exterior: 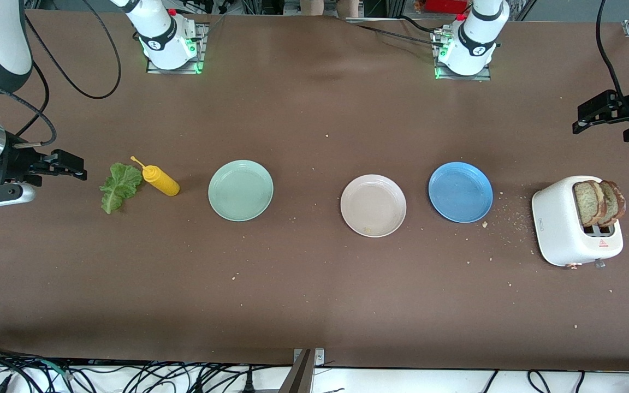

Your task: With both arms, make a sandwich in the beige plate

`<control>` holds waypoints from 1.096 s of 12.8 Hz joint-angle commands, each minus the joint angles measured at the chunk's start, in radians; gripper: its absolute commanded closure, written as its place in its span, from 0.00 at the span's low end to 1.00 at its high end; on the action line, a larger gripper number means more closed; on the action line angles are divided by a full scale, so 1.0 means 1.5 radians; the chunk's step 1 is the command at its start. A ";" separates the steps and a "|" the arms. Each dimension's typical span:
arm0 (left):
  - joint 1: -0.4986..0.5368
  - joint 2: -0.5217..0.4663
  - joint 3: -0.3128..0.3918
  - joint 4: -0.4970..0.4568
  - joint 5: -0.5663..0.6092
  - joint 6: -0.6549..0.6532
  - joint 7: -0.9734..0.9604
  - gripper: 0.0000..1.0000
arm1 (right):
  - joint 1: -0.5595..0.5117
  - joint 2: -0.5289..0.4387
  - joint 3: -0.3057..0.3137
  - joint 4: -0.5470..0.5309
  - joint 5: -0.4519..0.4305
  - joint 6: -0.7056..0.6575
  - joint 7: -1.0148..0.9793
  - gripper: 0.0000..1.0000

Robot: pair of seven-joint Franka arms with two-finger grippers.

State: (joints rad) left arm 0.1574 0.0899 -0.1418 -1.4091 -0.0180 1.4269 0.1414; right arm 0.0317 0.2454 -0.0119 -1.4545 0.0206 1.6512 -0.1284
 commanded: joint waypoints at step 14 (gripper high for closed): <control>-0.016 0.066 -0.005 0.044 0.044 0.039 0.003 0.00 | 0.001 0.002 0.001 0.004 0.001 0.002 0.000 0.00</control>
State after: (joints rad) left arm 0.1404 0.1708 -0.1471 -1.3808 0.0306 1.4924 0.1414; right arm 0.0319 0.2456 -0.0119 -1.4545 0.0206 1.6512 -0.1284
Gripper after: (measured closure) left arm 0.000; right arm 0.000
